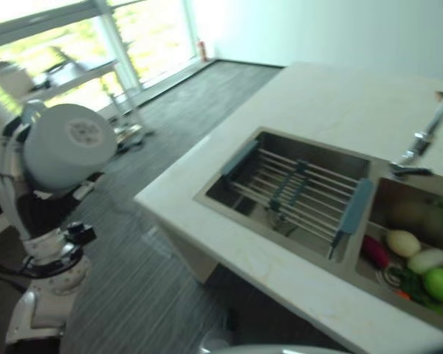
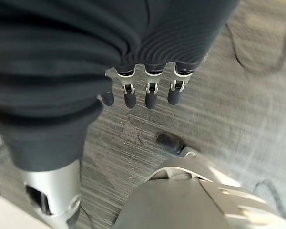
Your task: Place the dishes in the dishwasher.
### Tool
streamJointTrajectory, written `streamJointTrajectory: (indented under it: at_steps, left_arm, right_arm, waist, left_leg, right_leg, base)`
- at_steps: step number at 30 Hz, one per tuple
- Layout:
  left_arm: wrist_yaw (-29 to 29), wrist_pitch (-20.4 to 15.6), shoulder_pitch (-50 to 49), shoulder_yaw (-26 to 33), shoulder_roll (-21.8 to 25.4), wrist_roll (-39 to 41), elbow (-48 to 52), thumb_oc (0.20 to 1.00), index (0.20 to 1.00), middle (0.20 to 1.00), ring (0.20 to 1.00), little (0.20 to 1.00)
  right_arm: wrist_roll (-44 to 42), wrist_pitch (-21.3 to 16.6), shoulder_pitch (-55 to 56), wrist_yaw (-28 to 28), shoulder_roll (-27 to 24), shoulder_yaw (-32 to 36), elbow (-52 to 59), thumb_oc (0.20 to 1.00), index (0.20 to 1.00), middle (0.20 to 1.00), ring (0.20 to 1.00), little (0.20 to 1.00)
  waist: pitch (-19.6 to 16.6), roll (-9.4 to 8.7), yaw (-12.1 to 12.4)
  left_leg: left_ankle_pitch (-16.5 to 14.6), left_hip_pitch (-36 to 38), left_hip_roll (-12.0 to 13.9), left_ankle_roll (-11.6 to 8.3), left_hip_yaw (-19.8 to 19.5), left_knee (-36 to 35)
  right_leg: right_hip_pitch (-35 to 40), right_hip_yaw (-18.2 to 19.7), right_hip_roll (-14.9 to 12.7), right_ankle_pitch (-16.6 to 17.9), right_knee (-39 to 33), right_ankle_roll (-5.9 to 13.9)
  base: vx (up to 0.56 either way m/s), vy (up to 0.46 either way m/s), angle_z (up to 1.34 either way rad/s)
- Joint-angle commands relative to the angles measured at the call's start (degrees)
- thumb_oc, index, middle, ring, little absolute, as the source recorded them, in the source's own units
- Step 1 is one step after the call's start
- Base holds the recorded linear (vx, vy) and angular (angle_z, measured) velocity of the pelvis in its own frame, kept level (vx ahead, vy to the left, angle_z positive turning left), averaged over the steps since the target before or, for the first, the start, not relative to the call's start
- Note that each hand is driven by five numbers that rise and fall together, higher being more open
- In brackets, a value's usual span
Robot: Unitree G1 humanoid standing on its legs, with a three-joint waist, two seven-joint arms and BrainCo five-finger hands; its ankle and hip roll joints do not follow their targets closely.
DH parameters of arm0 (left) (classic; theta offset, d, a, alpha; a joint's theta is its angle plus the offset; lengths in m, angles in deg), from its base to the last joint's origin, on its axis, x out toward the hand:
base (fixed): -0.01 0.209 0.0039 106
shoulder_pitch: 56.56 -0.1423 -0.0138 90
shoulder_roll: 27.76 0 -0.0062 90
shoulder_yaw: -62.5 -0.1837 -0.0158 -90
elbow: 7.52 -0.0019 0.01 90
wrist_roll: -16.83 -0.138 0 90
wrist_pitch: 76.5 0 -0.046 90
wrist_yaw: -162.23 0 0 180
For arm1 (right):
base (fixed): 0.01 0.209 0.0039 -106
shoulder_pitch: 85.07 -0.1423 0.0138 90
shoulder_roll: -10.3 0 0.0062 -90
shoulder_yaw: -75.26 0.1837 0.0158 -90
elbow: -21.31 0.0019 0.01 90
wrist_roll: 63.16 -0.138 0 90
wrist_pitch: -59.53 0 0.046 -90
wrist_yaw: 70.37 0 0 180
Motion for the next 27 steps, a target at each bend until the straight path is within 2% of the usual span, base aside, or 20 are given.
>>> streamJointTrajectory:
  at_steps: [1, 3, 5, 6, 7, 8, 9, 13, 15, 17, 19, 20, 21, 22, 23, 24, 25, 26, 27]
  left_arm:
    - [0.57, -6.25, 7.88, 0.46, -0.1, 5.41, -0.33, 0.2, 0.2, 0.2, 0.2, 0.2]
    - [2.68, -8.0, 8.69, -1.0, -2.42, 6.74, -0.33, 0.2, 0.2, 0.2, 0.2, 0.2]
    - [6.91, -10.59, 9.23, -1.71, -3.76, 12.15, -0.08, 0.2, 0.2, 0.2, 0.2, 0.2]
    - [9.76, -11.61, 9.44, -1.91, -4.14, 15.44, -0.04, 0.2, 0.2, 0.2, 0.2, 0.2]
    - [14.94, -13.21, 9.88, -2.69, -5.27, 20.63, 0.24, 0.2, 0.2, 0.2, 0.2, 0.2]
    - [18.9, -14.66, 10.17, -3.77, -5.51, 25.11, 0.12, 0.2, 0.2, 0.2, 0.2, 0.2]
    - [25.92, -14.87, 10.78, -5.4, -6.06, 34.46, 0.32, 0.2, 0.2, 0.2, 0.2, 0.2]
    - [34.47, -13.95, 11.26, -7.53, -7.29, 44.13, 0.9, 0.2, 0.2, 0.2, 0.2, 0.2]
    - [37.56, -12.22, 11.52, -9.07, -8.01, 46.41, 1.37, 0.2, 0.2, 0.2, 0.2, 0.2]
    - [37.92, -11.18, 12.12, -10.02, -7.92, 45.55, 1.17, 0.2, 0.2, 0.2, 0.2, 0.2]
    - [36.66, -9.74, 12.71, -10.96, -7.26, 44.08, 0.56, 0.2, 0.2, 0.2, 0.2, 0.2]
    - [36.18, -9.23, 13.02, -11.56, -7.02, 43.63, 0.09, 0.2, 0.2, 0.2, 0.2, 0.2]
    - [36.05, -9.19, 13.1, -11.65, -6.98, 43.52, -0.01, 0.2, 0.2, 0.2, 0.2, 0.2]
    - [36.6, -8.57, 13.83, -13.0, -6.35, 44.05, -0.59, 0.2, 0.2, 0.2, 0.2, 0.2]
    - [38.06, -8.3, 14.27, -13.81, -6.0, 45.16, -0.99, 0.2, 0.2, 0.2, 0.2, 0.2]
    - [40.53, -7.96, 14.51, -14.86, -5.68, 46.56, -1.4, 0.2, 0.2, 0.2, 0.2, 0.2]
    - [40.44, -7.77, 14.5, -15.37, -5.65, 46.26, -1.62, 0.2, 0.2, 0.2, 0.2, 0.2]
    - [41.21, -5.97, 14.09, -16.18, -5.95, 45.62, -0.86, 0.2, 0.2, 0.2, 0.2, 0.2]
    - [42.03, -5.26, 13.88, -16.36, -6.01, 45.83, -0.79, 0.2, 0.2, 0.2, 0.2, 0.2]
  right_arm:
    - [-2.01, 1.27, -4.65, 2.16, -1.15, 2.17, 0.73, 1.0, 1.0, 1.0, 1.0, 1.0]
    - [-0.61, 0.57, -4.42, 1.5, -1.02, 3.93, 0.25, 1.0, 1.0, 1.0, 1.0, 1.0]
    - [-0.67, -0.36, -3.98, 1.14, -0.74, 4.66, -0.13, 1.0, 1.0, 1.0, 1.0, 1.0]
    - [-0.88, -0.67, -3.75, 1.1, -0.65, 4.98, -0.25, 1.0, 1.0, 1.0, 1.0, 1.0]
    - [-1.98, -1.05, -3.44, 1.05, -0.38, 4.92, -0.32, 1.0, 1.0, 1.0, 1.0, 1.0]
    - [-2.66, -0.85, -3.31, 1.15, 0.05, 5.28, -0.07, 1.0, 1.0, 1.0, 1.0, 1.0]
    - [-2.52, -0.58, -3.41, 1.66, 0.95, 5.36, 0.72, 1.0, 1.0, 1.0, 1.0, 1.0]
    - [-2.37, 0.55, -4.18, 2.59, 2.29, 4.68, 2.6, 1.0, 1.0, 1.0, 1.0, 1.0]
    - [-1.68, 1.82, -4.91, 2.99, 3.15, 3.67, 4.55, 1.0, 1.0, 1.0, 1.0, 1.0]
    - [-1.09, 2.19, -5.38, 2.59, 3.46, 2.59, 5.35, 1.0, 1.0, 1.0, 1.0, 1.0]
    - [0.91, 2.04, -5.76, 1.14, 3.33, 1.49, 5.71, 1.0, 1.0, 1.0, 1.0, 1.0]
    - [1.61, 1.88, -5.82, 0.64, 3.38, 0.96, 5.68, 1.0, 1.0, 1.0, 1.0, 1.0]
    - [1.55, 1.77, -5.84, 0.71, 3.39, 0.91, 5.65, 1.0, 1.0, 1.0, 1.0, 1.0]
    - [1.37, 1.94, -6.21, 0.55, 3.49, -0.09, 5.96, 1.0, 1.0, 1.0, 1.0, 1.0]
    - [0.61, 1.75, -6.37, 0.39, 3.49, -0.62, 6.06, 1.0, 1.0, 1.0, 1.0, 1.0]
    - [-1.66, 1.82, -6.57, -0.3, 3.29, -1.2, 6.31, 1.0, 1.0, 1.0, 1.0, 1.0]
    - [-2.65, 1.98, -6.66, -1.05, 3.18, -1.6, 6.58, 1.0, 1.0, 1.0, 1.0, 1.0]
    - [-3.88, 3.52, -6.93, -1.73, 2.8, -2.2, 7.68, 1.0, 1.0, 1.0, 1.0, 1.0]
    - [-4.83, 4.28, -6.81, -2.14, 2.7, -2.45, 7.95, 1.0, 1.0, 1.0, 1.0, 1.0]
  waist:
    - [3.42, 1.01, -5.42]
    - [3.36, -0.07, -6.29]
    - [2.93, -0.21, -7.05]
    - [2.6, -0.08, -7.48]
    - [2.09, 0.41, -8.16]
    - [1.96, 0.86, -8.7]
    - [2.14, 1.28, -8.78]
    - [2.55, 1.65, -8.18]
    - [2.95, 1.91, -7.08]
    - [3.29, 1.91, -6.65]
    - [3.54, 1.91, -6.5]
    - [3.64, 1.88, -6.74]
    - [3.66, 1.86, -6.77]
    - [3.94, 1.78, -7.54]
    - [4.28, 1.63, -8.2]
    - [4.37, 1.59, -8.89]
    - [4.42, 1.57, -9.07]
    - [4.01, 1.39, -8.78]
    - [3.87, 1.23, -8.58]
  left_leg:
    - [-6.42, 7.37, 2.62, -0.6, 0.94, 8.04]
    - [-11.1, 8.41, 1.33, 1.47, 1.69, 14.12]
    - [-12.76, 9.52, 1.49, 2.24, 3.55, 16.0]
    - [-13.21, 10.51, 1.32, 2.49, 4.19, 15.18]
    - [-14.13, 13.19, 0.05, 3.14, 5.14, 10.8]
    - [-13.58, 14.57, -0.31, 3.21, 5.84, 8.22]
    - [-13.82, 15.68, -2.02, 3.97, 4.1, 5.77]
    - [-14.43, 16.27, -3.77, 5.17, 1.98, 4.02]
    - [-14.85, 15.72, -5.21, 6.58, 0.09, 3.8]
    - [-15.1, 15.52, -6.48, 7.85, -0.96, 3.45]
    - [-14.74, 15.42, -7.76, 8.86, -2.61, 2.48]
    - [-14.67, 15.41, -8.18, 9.18, -3.31, 2.15]
    - [-14.67, 15.43, -8.25, 9.23, -3.39, 2.09]
    - [-14.56, 15.2, -8.71, 9.65, -5.04, 1.85]
    - [-13.54, 14.18, -8.9, 10.0, -6.01, 2.29]
    - [-13.44, 13.51, -9.19, 10.21, -8.69, 2.64]
    - [-13.25, 13.25, -9.27, 10.15, -9.88, 2.71]
    - [-12.76, 12.15, -9.86, 9.85, -12.8, 3.01]
    - [-12.92, 11.74, -10.27, 9.8, -13.85, 3.59]
  right_leg:
    - [-1.0, 2.6, -3.16, -1.38, 2.39, 4.83]
    - [-3.1, 2.33, -4.38, -0.85, 4.02, 4.04]
    - [-4.43, 1.09, -4.94, -0.51, 5.08, 3.71]
    - [-4.94, 0.37, -5.17, -0.27, 5.53, 3.86]
    - [-6.01, -0.93, -5.89, 0.45, 6.68, 4.58]
    - [-6.5, -1.61, -6.57, 0.95, 7.42, 5.11]
    - [-7.28, -1.4, -7.72, 1.87, 8.53, 6.38]
    - [-7.85, -0.67, -9.87, 2.51, 10.1, 7.98]
    - [-7.83, -0.04, -11.99, 2.51, 12.67, 8.18]
    - [-8.36, 0.83, -13.45, 2.57, 15.56, 8.55]
    - [-8.58, 3.25, -13.74, 2.7, 17.82, 9.04]
    - [-8.81, 5.02, -13.49, 2.77, 18.35, 9.3]
    - [-8.85, 5.19, -13.51, 2.75, 18.46, 9.35]
    - [-9.32, 9.5, -11.76, 1.95, 18.89, 9.58]
    - [-9.78, 12.19, -9.72, 1.51, 18.49, 8.83]
    - [-9.42, 16.49, -6.2, -1.33, 17.86, 8.27]
    - [-8.68, 17.92, -4.67, -2.66, 17.08, 7.67]
    - [-6.9, 20.41, -1.5, -4.81, 14.28, 6.22]
    - [-6.56, 20.96, -0.76, -5.21, 13.51, 5.88]
  base:
    - [-0.23, 0.099, 1.61]
    - [-0.26, 0.137, 1.02]
    - [-0.21, 0.161, 0.69]
    - [-0.2, 0.278, 1.09]
    - [-0.17, 0.303, 1.21]
    - [-0.19, 0.433, 1.77]
    - [-0.12, 0.31, 1.85]
    - [-0.1, 0.252, 0.94]
    - [-0.16, 0.32, 0.24]
    - [-0.13, 0.277, 0.12]
    - [-0.1, 0.212, 0.17]
    - [-0.04, 0.102, 0.21]
    - [-0.03, 0.068, 0.44]
    - [-0.08, 0.011, 0.61]
    - [-0.07, -0.029, 0.76]
    - [-0.05, -0.07, 0.92]
    - [0.04, -0.113, 2.28]
    - [0.05, -0.111, 2.38]
    - [0.06, -0.13, 2.22]
